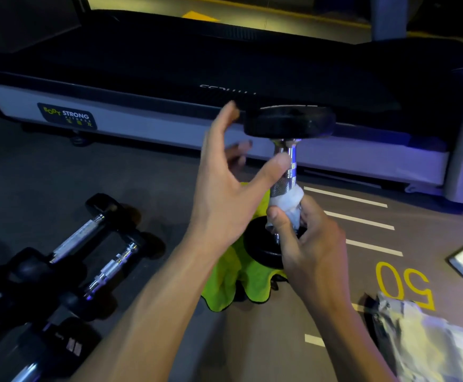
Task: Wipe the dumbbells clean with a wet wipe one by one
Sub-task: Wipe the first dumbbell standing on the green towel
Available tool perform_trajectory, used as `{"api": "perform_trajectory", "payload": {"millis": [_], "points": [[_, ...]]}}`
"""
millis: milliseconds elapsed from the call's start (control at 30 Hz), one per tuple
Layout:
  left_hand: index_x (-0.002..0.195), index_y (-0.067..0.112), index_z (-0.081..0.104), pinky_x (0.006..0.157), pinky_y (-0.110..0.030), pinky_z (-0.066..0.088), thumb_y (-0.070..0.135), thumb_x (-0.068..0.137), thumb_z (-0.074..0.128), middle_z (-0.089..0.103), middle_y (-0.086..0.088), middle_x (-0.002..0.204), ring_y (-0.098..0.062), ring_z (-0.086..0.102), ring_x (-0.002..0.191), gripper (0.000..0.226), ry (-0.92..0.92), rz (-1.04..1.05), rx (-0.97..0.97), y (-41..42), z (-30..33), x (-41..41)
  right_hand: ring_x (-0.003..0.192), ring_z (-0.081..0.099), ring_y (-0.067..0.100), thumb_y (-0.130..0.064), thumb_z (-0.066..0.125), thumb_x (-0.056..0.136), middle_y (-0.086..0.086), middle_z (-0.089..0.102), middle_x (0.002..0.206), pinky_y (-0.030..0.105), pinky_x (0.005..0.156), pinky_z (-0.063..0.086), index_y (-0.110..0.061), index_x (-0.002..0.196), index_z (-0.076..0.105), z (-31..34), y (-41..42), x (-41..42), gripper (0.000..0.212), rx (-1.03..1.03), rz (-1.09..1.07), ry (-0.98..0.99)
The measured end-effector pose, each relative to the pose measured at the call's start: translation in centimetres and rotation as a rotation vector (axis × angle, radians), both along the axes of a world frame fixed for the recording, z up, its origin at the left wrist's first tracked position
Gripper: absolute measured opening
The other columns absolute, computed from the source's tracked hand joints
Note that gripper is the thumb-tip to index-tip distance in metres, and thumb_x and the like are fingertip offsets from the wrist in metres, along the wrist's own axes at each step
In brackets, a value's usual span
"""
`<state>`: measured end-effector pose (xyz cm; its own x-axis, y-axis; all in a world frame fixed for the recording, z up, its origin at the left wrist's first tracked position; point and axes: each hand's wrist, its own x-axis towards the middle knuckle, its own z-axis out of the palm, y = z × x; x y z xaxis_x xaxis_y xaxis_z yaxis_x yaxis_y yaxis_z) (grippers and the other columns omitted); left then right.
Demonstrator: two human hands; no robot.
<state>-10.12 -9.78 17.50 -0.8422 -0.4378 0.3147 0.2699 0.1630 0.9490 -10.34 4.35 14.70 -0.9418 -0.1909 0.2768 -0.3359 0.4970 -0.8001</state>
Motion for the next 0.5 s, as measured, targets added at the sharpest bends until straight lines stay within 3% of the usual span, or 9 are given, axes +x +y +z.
{"api": "perform_trajectory", "payload": {"millis": [67,133,200,333,433,500], "points": [[0.142,0.023,0.055,0.104,-0.034,0.053,0.034,0.083,0.083,0.064,0.014,0.134,-0.003,0.065,0.115,0.067,-0.133,-0.069,0.057,0.7,-1.5,0.5,0.062,0.060,0.015,-0.031,0.066,0.095,-0.002,0.068,0.069,0.027,0.056,0.044,-0.023,0.088,0.063,-0.2,0.2,0.2,0.011,0.002,-0.008,-0.004],[0.119,0.021,0.070,0.097,-0.039,0.057,0.032,0.088,0.080,0.077,0.009,0.108,-0.007,0.072,0.102,0.035,-0.210,-0.134,0.034,1.7,-2.4,1.0,0.061,0.055,0.015,-0.026,0.065,0.094,-0.002,0.065,0.066,0.022,0.056,0.041,-0.022,0.089,0.064,-0.3,0.4,0.6,0.006,0.038,-0.010,-0.008],[0.106,0.021,0.074,0.088,-0.032,0.058,0.031,0.093,0.075,0.078,0.007,0.095,-0.008,0.074,0.092,0.016,-0.233,-0.144,0.044,2.3,-2.6,1.5,0.066,0.052,0.016,-0.023,0.064,0.094,-0.003,0.059,0.062,0.020,0.058,0.039,-0.021,0.090,0.063,-0.3,0.7,1.0,0.005,0.101,-0.009,-0.004],[0.102,0.009,0.073,0.076,-0.026,0.056,0.026,0.099,0.067,0.077,-0.003,0.090,-0.011,0.071,0.084,0.018,-0.208,-0.158,0.094,2.3,-2.4,1.9,0.068,0.054,0.017,-0.027,0.057,0.099,-0.002,0.060,0.065,0.021,0.063,0.042,-0.018,0.085,0.061,-0.6,1.1,1.3,0.017,0.103,0.012,-0.021],[0.106,0.005,0.072,0.079,-0.028,0.057,0.022,0.102,0.062,0.077,-0.007,0.093,-0.013,0.071,0.085,0.020,-0.195,-0.147,0.213,2.0,-2.4,2.2,0.064,0.054,0.018,-0.033,0.051,0.101,-0.003,0.062,0.066,0.028,0.059,0.042,-0.020,0.085,0.061,-0.2,1.1,1.9,0.023,0.065,0.040,-0.013],[0.108,0.005,0.072,0.081,-0.029,0.057,0.024,0.103,0.061,0.078,-0.007,0.099,-0.014,0.072,0.089,0.023,-0.173,-0.103,0.258,2.0,-2.7,3.0,0.061,0.049,0.017,-0.032,0.051,0.101,-0.008,0.058,0.064,0.024,0.055,0.039,-0.029,0.077,0.055,0.4,1.1,2.5,0.025,0.073,0.076,0.012]]}}
